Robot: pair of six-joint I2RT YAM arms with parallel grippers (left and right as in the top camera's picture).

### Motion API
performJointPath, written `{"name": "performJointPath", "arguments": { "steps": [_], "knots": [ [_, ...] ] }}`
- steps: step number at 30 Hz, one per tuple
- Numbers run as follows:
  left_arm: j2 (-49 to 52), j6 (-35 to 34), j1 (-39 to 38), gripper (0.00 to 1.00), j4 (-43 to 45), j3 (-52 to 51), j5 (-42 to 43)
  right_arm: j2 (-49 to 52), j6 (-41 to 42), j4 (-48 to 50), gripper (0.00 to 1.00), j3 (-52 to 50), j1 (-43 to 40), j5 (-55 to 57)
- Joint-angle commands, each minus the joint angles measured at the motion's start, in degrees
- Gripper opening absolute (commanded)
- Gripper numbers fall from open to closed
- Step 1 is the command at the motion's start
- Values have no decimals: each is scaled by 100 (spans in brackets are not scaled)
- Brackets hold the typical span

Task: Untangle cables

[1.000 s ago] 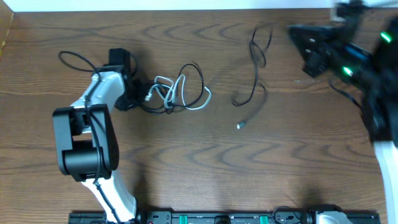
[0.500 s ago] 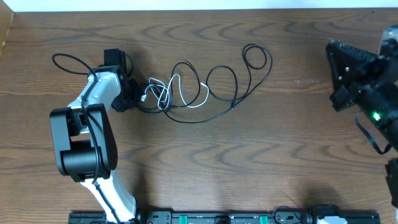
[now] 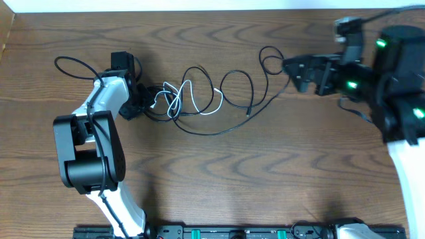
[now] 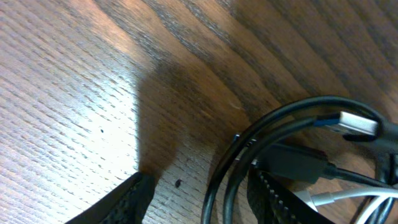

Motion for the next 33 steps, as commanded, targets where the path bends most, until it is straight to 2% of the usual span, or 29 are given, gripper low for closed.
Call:
{"name": "performJointPath", "arguments": {
  "steps": [1,6,7,9,10,16,22,25,29,31,33],
  "knots": [
    [223,4,28,56,-83,-184,-98,404,651,-144,99,31,232,-402],
    [223,4,28,57,-81,-184,-98,1141,730,-238,99,31,678,-929],
    [223,4,28,57,-81,-184,-98,1259,761,-258,89,31,772,-927],
    [223,4,28,56,-81,-184,-98,1528,929,-326,80,31,970,-903],
    [223,4,28,57,-83,-184,-98,1679,1058,-350,80,31,1075,-903],
    [223,4,28,56,-83,-184,-98,2518,1228,-267,81,31,1692,-901],
    [223,4,28,56,-83,-184,-98,3195,476,122,84,31,2295,-898],
    [223,4,28,56,-83,-184,-98,3407,267,317,85,31,2553,-809],
    [223,4,28,57,-83,-184,-98,3526,267,579,93,31,2782,-570],
    [223,4,28,57,-83,-184,-98,3526,243,752,93,31,2844,-520],
    [223,4,28,56,-83,-184,-98,3528,20,975,90,31,2900,-463]
  ]
}}
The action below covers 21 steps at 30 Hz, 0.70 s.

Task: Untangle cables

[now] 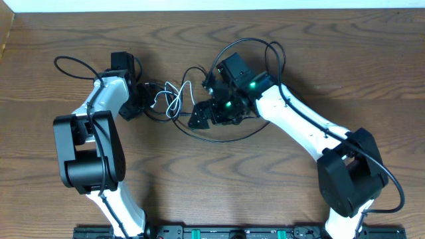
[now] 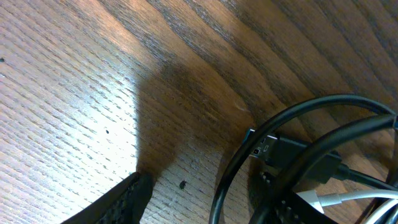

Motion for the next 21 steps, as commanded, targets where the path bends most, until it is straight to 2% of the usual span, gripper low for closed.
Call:
{"name": "performJointPath", "arguments": {
  "steps": [1,9,17,21],
  "knots": [
    [223,7,28,57,-76,-184,-31,37,-549,267,87,35,120,299],
    [223,7,28,57,-79,-184,-31,57,-1156,393,84,35,710,1663],
    [223,7,28,57,-79,-184,-31,70,-1178,590,83,28,1335,3416],
    [223,7,28,57,-79,-184,-31,70,-1228,776,82,-4,1502,3724]
  ]
}}
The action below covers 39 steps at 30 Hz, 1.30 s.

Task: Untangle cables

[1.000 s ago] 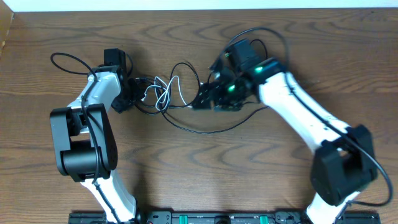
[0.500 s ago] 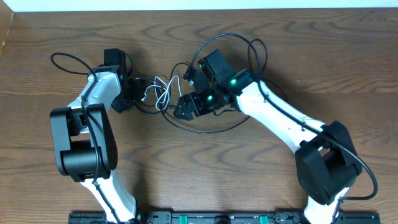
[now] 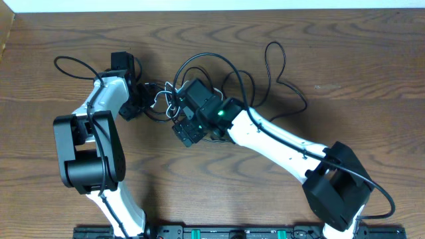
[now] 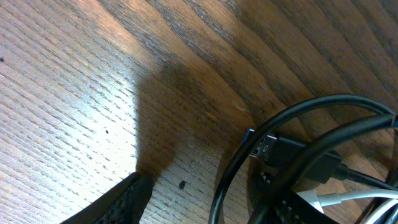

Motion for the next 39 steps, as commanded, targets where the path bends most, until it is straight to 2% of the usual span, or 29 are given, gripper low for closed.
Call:
{"name": "performJointPath", "arguments": {
  "steps": [1,9,19,23,24,26,39],
  "knots": [
    [223,7,28,57,-79,-184,-28,68,-155,129,81,-15,142,678],
    [223,7,28,57,-79,-184,-28,68,-151,271,80,-133,240,678],
    [223,7,28,57,-79,-184,-28,68,-153,278,73,-146,284,669],
    [223,7,28,57,-79,-184,-28,68,-151,282,66,-146,337,675],
    [223,7,28,57,-79,-184,-28,68,-151,282,59,-146,341,678],
    [223,7,28,57,-79,-184,-28,68,-151,282,56,-149,341,678],
    [223,7,28,57,-79,-184,-28,68,-151,341,57,-155,341,678]
  ]
}}
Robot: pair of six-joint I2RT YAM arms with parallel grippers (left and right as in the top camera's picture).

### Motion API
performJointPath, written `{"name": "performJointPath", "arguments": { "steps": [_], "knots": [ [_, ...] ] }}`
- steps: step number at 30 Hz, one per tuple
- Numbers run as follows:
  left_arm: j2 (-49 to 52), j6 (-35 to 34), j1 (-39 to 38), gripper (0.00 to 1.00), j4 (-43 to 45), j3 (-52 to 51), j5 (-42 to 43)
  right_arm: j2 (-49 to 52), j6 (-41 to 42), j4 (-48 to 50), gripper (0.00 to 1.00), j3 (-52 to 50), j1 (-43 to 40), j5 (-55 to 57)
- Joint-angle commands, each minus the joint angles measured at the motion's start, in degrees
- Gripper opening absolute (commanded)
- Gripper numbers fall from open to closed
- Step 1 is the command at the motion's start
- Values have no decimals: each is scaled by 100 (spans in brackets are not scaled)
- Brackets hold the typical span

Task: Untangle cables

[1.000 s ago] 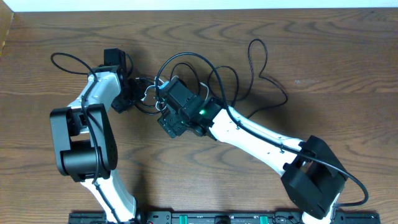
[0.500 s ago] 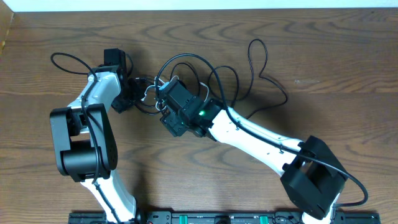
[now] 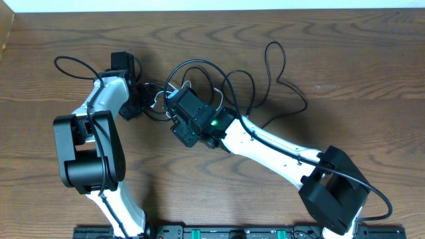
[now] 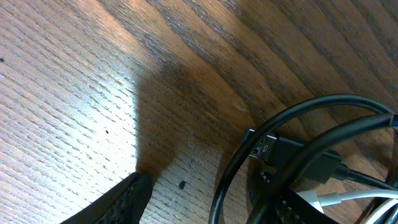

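Note:
A tangle of black cable (image 3: 199,66) and thin white cable (image 3: 183,85) lies at the table's upper middle. One black loop trails far left (image 3: 66,62), and another runs right (image 3: 282,73). My left gripper (image 3: 141,101) sits at the tangle's left end. In the left wrist view the left gripper (image 4: 200,188) is open, and a black cable loop (image 4: 298,109) passes between its fingers (image 4: 127,199), beside a black plug (image 4: 283,150) and the white cable (image 4: 348,200). My right gripper (image 3: 179,126) is down on the middle of the tangle; its jaws are hidden.
The wooden table (image 3: 319,166) carries only the cables. The right arm (image 3: 279,149) stretches diagonally from the lower right across the middle. A rail with equipment (image 3: 232,232) runs along the front edge.
My right gripper has shifted a little left and up over the tangle, and the black loops beside it have moved slightly. The left gripper and the cable between its fingers are unchanged.
My right gripper was first at the cable's far right end. Then it was over the right part of the tangle, with the cable there rearranged, then on its middle, and now slightly further left. My left gripper stayed open at the left end throughout.

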Motion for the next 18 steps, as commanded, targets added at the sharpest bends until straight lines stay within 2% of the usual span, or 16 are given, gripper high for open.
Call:
{"name": "performJointPath", "arguments": {
  "steps": [1,12,18],
  "knots": [
    [223,7,28,57,-79,-184,-28,68,-22,17,58,-46,35,44],
    [223,7,28,57,-79,-184,-28,70,-20,249,61,-136,35,42],
    [223,7,28,57,-79,-184,-28,70,-17,702,64,-533,35,39]
  ]
}}
